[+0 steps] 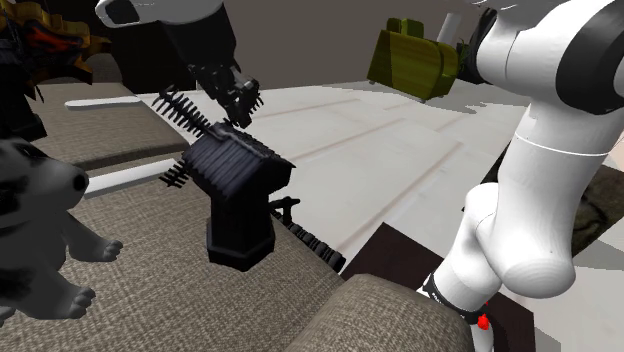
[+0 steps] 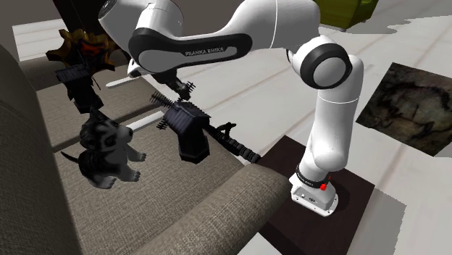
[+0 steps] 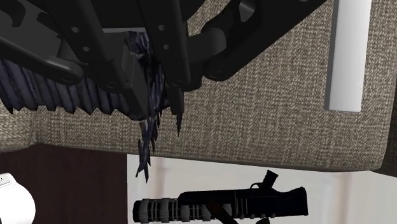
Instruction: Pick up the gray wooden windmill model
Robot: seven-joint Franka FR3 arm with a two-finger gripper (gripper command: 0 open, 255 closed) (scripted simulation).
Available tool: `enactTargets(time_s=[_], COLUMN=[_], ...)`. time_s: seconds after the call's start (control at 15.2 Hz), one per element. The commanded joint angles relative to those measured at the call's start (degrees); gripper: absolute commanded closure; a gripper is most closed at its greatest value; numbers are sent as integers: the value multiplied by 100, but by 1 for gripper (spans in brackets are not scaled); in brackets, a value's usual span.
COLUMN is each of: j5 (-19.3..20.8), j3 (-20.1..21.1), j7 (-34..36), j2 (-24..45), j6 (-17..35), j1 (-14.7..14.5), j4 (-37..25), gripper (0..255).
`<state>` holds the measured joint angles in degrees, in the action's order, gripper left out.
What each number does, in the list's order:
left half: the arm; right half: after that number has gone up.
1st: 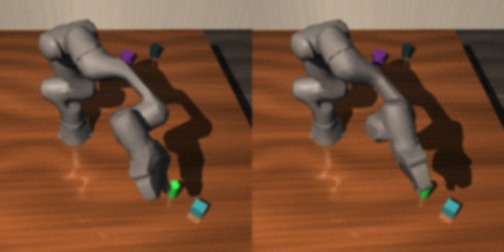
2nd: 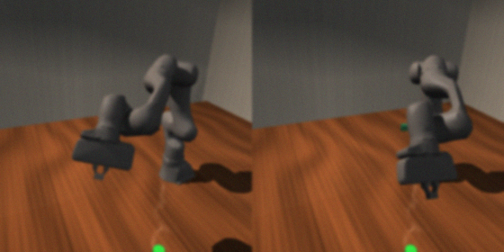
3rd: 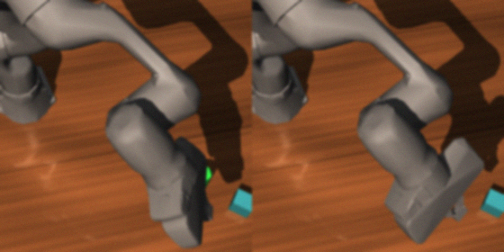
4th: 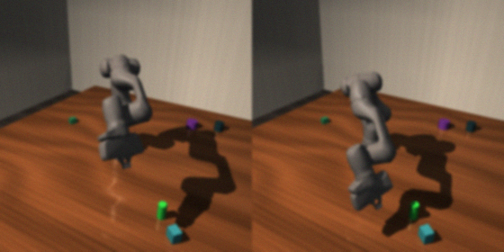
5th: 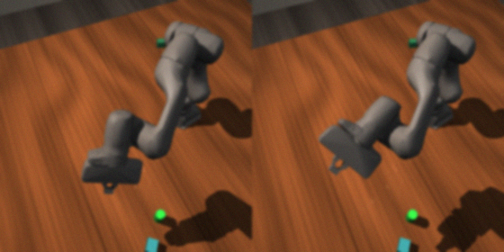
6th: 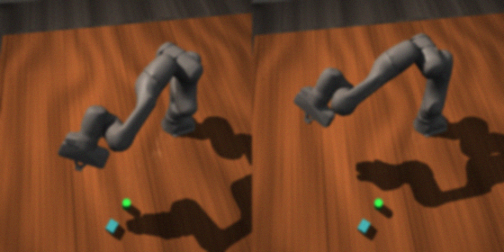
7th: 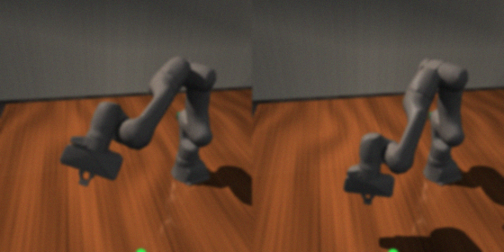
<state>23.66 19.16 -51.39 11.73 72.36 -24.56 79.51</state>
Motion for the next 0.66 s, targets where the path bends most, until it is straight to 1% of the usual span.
enactTargets(time_s=[0.0,0.46,0.59], j5=[36,200,205], j3=[3,16,15], j7=[-55,-234,-238], j2=[52,310,316], j6=[-177,-812,-826], j1=[-25,-156,-160], j4=[-242,-1141,-1162], gripper=[255,255,255])
